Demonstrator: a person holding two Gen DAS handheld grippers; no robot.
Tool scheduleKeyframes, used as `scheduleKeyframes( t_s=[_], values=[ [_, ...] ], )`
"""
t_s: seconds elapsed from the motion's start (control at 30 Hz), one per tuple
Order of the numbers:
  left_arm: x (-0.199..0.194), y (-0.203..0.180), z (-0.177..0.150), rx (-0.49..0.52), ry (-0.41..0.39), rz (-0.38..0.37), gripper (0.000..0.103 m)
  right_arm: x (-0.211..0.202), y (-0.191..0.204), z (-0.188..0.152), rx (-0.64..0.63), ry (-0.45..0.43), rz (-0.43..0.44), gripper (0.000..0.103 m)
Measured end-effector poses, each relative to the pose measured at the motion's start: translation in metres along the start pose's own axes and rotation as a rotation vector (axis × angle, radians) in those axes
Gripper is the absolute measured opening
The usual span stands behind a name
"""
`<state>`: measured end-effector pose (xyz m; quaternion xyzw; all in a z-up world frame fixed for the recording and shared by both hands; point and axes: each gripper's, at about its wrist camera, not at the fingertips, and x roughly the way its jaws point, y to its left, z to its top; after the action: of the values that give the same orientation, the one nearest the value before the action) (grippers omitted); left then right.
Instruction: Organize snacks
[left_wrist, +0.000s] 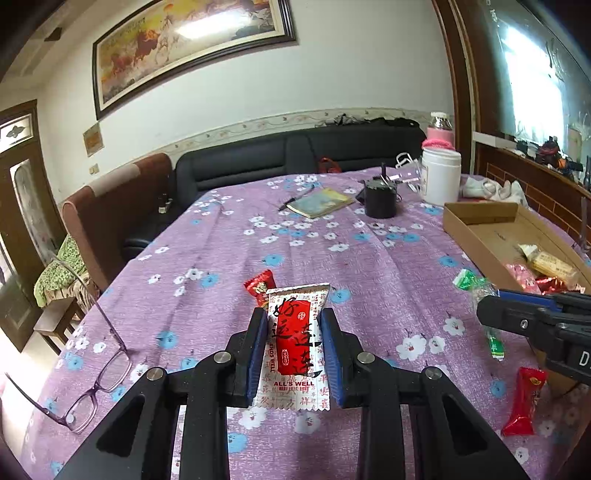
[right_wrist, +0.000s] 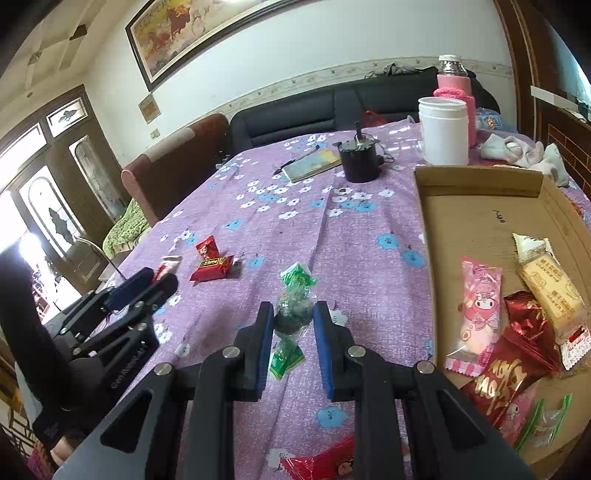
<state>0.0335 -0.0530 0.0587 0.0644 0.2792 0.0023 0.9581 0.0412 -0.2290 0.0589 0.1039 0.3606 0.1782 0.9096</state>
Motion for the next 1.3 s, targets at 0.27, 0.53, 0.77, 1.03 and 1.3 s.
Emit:
scheduleKeyframes(
  t_s=[0.27, 0.53, 0.77, 1.03, 1.3],
  values=[
    [0.001, 0.003, 0.000, -0.015, 0.005, 0.007, 0.031, 0.001, -0.002, 0.000, 0.001, -0.001, -0.006, 0.021],
    [-0.003, -0.001, -0.002, 0.016, -0.014, 0.035, 0.031, 0.000, 0.001, -0.001, -0.008, 0.000, 0.001, 0.021],
    [-0.003, -0.004, -0.003, 0.024, -0.017, 0.043, 0.031, -0.002, 0.002, -0.001, -0.007, -0.001, 0.002, 0.021],
    [-0.003, -0.004, -0.003, 0.031, -0.019, 0.042, 0.031, -0.002, 0.001, 0.000, -0.006, 0.002, 0.003, 0.021],
    [-0.003, -0.006, -0.003, 0.039, -0.020, 0.045, 0.031, -0.002, 0.001, 0.000, -0.004, 0.004, 0.005, 0.021]
  ],
)
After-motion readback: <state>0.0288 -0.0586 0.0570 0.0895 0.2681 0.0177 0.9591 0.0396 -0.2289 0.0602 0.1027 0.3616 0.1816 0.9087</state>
